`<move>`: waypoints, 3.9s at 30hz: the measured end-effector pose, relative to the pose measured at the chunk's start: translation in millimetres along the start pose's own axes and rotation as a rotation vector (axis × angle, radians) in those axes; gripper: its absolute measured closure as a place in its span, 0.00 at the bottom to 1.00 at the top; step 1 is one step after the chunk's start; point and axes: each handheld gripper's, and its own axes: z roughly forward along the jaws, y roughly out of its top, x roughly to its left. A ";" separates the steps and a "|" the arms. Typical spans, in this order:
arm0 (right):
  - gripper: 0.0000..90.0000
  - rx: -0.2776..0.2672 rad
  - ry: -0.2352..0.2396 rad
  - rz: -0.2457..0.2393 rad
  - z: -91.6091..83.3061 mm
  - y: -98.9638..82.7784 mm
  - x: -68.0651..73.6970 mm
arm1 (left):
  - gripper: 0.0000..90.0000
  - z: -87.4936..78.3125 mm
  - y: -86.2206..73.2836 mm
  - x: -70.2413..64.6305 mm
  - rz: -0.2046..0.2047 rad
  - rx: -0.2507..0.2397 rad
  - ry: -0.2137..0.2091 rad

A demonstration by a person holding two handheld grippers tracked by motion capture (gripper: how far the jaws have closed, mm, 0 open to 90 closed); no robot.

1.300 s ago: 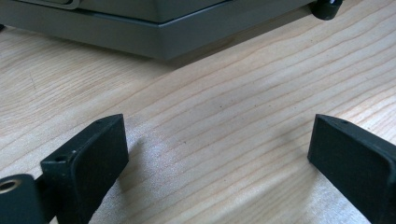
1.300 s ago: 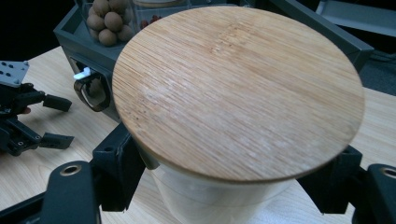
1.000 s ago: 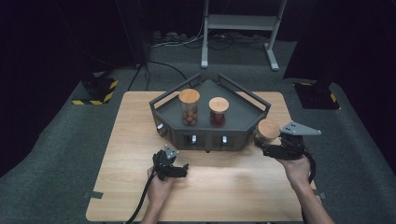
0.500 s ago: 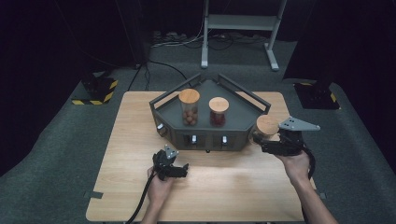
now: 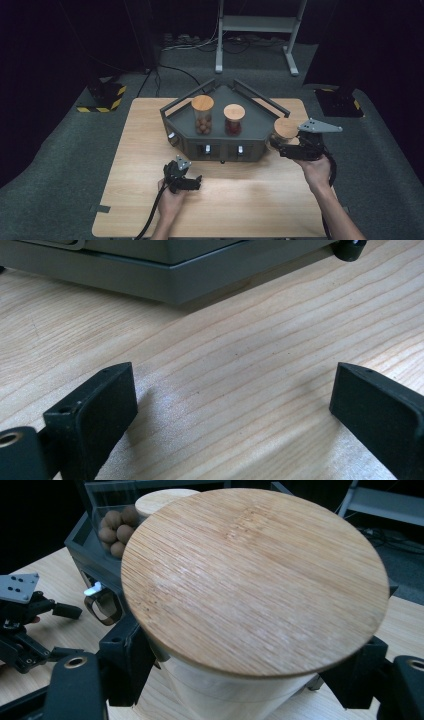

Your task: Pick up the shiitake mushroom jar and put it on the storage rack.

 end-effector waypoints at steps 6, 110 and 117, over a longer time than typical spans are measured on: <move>0.28 -0.004 0.005 0.009 3.9 4.3 -1.4 | 0.05 0.0 0.0 0.0 0.000 0.000 0.000; 0.28 0.081 -0.086 -0.012 75.9 37.6 -2.8 | 0.05 -0.9 0.1 1.0 0.016 0.013 0.000; 0.28 0.083 -0.094 -0.006 79.8 37.6 -4.3 | 0.05 -0.9 0.1 0.9 0.015 0.013 0.000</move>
